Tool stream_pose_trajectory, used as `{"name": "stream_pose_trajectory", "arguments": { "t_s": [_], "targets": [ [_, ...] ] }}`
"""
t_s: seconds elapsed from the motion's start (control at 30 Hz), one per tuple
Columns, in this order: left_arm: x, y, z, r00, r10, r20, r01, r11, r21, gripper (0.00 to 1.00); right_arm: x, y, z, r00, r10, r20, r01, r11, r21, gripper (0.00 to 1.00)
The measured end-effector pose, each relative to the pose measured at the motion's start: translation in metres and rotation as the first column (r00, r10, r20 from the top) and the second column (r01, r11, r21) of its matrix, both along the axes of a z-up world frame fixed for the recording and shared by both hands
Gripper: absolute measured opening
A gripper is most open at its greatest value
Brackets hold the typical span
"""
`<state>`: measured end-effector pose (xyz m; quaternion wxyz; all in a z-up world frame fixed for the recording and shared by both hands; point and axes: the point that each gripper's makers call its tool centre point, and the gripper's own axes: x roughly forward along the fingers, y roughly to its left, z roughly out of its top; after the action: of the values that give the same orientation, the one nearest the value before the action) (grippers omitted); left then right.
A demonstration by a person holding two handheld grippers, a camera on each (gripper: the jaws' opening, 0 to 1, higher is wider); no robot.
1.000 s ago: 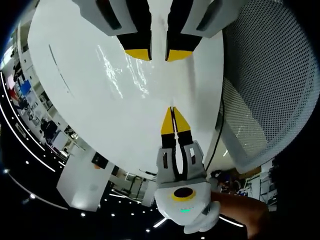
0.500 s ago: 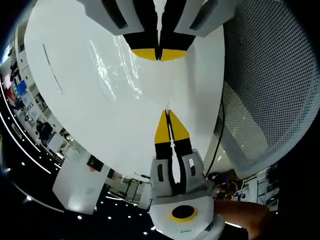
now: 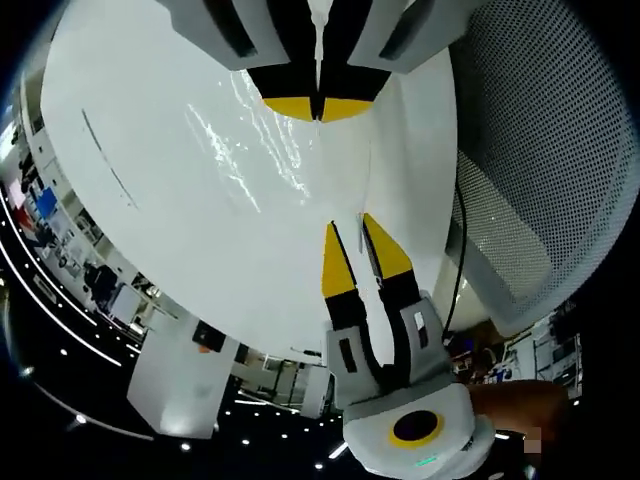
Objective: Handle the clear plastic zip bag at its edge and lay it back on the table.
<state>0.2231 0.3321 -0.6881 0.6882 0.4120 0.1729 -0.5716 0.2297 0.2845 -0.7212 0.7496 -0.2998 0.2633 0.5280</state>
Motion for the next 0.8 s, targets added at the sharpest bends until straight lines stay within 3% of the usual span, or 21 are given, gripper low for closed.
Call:
{"name": "stream_pose_trajectory", "arguments": {
  "t_s": [0.13,0.3,0.8],
  "targets": [
    [0.006,-0.002,0.009,0.999,0.009,0.037,-0.008,1.000,-0.027,0.25,0.002,0.000,-0.001,1.000,-0.012,-0.006,0.012,1.000,-0.002,0.00],
    [0.012,-0.013,0.032,0.997,0.017,0.070,-0.009,0.993,-0.117,0.35,0.004,0.000,-0.003,0.999,-0.032,-0.027,0.031,0.999,-0.004,0.00],
    [0.008,-0.041,0.037,0.992,-0.048,0.118,0.059,0.994,-0.091,0.34,0.016,0.002,0.011,0.996,-0.083,-0.045,0.083,0.997,0.003,0.00]
  ]
}}
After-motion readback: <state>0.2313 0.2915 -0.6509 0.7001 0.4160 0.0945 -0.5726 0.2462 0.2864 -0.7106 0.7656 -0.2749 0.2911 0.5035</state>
